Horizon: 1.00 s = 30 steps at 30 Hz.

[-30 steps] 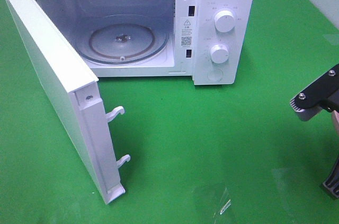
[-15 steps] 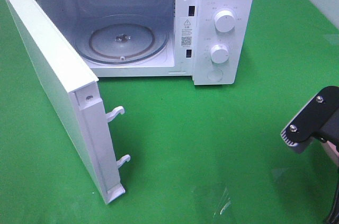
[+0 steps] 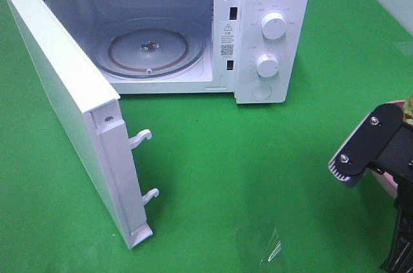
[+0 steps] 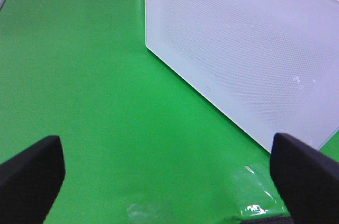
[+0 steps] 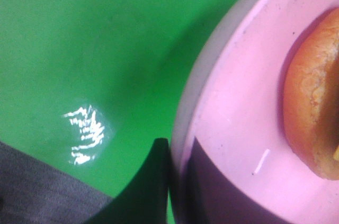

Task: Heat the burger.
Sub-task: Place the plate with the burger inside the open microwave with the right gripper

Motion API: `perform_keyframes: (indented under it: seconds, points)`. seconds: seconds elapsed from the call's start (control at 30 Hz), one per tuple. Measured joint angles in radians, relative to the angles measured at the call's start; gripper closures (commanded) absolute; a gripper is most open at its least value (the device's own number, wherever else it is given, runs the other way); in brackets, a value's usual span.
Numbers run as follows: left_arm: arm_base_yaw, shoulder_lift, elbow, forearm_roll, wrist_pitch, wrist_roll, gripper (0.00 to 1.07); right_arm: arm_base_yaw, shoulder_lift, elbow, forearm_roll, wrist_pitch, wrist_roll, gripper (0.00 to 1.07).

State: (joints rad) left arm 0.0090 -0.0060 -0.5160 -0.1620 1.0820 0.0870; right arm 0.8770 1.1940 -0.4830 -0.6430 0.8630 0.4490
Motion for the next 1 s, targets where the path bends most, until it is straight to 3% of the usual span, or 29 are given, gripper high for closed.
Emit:
perform_keyframes:
  seconds: [0.67,1.0]
  points:
    - [0.0,0.0,0.0,0.0,0.0,0.0,0.09,0.001,0.0,0.003,-0.12,-0.18,-0.379,1.07]
    - [0.0,0.0,0.0,0.0,0.0,0.0,0.09,0.001,0.0,0.003,-0.199,-0.238,-0.449,1.05]
